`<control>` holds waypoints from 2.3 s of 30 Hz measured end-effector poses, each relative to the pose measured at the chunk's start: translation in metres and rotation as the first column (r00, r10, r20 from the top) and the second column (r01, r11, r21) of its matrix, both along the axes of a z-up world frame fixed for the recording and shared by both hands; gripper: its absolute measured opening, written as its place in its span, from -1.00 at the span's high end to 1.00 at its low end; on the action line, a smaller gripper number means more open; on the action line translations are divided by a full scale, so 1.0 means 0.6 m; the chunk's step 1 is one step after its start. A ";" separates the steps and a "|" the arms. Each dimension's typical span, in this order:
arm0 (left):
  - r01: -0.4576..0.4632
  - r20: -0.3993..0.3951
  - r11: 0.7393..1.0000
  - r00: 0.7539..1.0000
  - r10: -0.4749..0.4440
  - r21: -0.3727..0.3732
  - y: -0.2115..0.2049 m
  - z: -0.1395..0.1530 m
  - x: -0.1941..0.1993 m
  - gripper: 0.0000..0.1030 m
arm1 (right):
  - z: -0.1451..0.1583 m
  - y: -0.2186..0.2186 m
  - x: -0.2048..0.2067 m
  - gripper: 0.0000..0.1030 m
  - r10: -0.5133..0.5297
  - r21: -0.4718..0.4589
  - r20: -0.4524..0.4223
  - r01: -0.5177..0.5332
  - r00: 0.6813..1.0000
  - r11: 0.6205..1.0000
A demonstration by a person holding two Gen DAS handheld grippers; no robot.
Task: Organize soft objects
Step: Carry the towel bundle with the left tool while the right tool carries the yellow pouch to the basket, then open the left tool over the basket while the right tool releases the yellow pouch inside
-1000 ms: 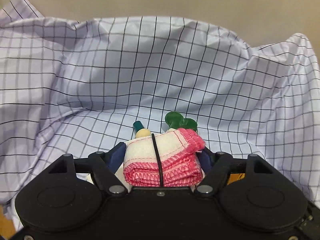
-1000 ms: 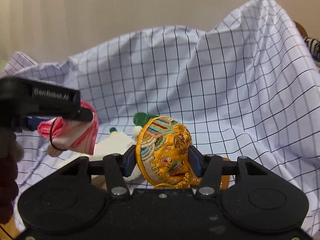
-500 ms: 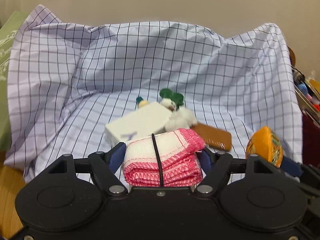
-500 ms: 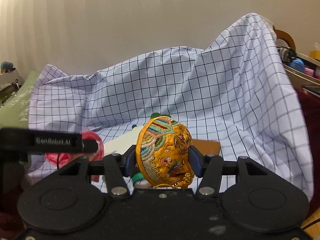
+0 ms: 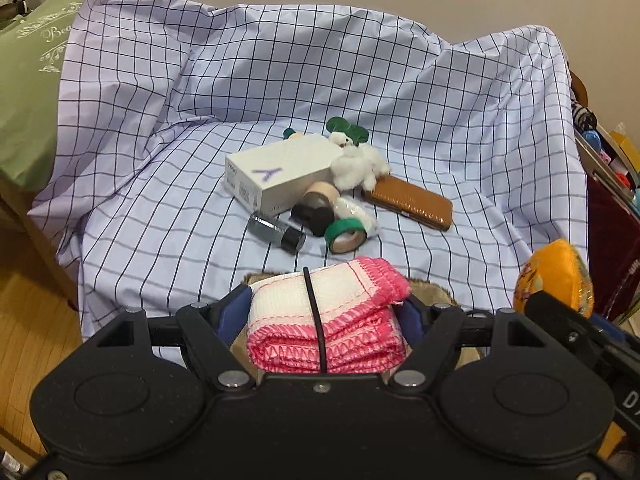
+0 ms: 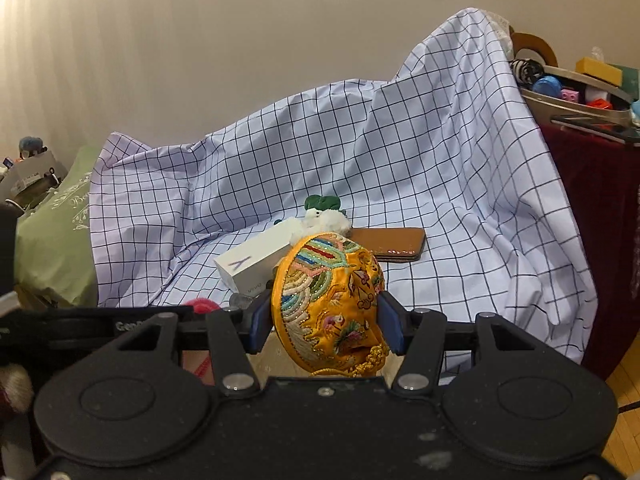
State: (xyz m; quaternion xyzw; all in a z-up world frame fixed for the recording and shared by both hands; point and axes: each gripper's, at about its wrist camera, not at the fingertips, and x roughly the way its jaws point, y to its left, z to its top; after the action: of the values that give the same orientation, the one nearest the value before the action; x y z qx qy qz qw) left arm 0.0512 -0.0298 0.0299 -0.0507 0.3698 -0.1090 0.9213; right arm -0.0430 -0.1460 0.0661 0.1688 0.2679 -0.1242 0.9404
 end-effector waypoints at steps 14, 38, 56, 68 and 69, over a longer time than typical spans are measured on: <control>-0.024 -0.081 0.999 0.996 0.028 0.044 0.007 -0.055 -0.032 -0.36 | -0.018 0.019 -0.015 -0.05 0.025 0.013 -0.059 -0.024 0.998 1.000; -0.063 -0.072 0.994 0.995 0.069 0.092 0.010 -0.070 -0.043 -0.46 | -0.030 0.017 -0.007 -0.06 0.037 0.026 -0.107 -0.034 0.994 0.999; -0.083 -0.061 0.993 0.994 0.088 0.079 0.016 -0.067 -0.051 -0.65 | -0.033 0.015 -0.009 -0.04 0.041 0.034 -0.111 -0.038 0.993 0.999; -0.069 -0.026 0.996 0.997 0.071 0.049 0.013 -0.057 -0.057 -0.76 | -0.034 0.015 -0.009 -0.04 0.035 0.030 -0.114 -0.032 0.993 0.999; -0.070 -0.029 0.996 0.997 0.072 0.051 0.013 -0.057 -0.057 -0.76 | -0.034 0.015 -0.009 -0.04 0.035 0.031 -0.114 -0.032 0.993 0.999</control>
State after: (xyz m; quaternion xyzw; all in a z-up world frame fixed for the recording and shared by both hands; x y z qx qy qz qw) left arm 0.0171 -0.0218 -0.0046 -0.0426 0.3843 -0.0663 0.9198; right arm -0.0485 -0.1369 0.0458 0.1705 0.3261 -0.1141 0.9228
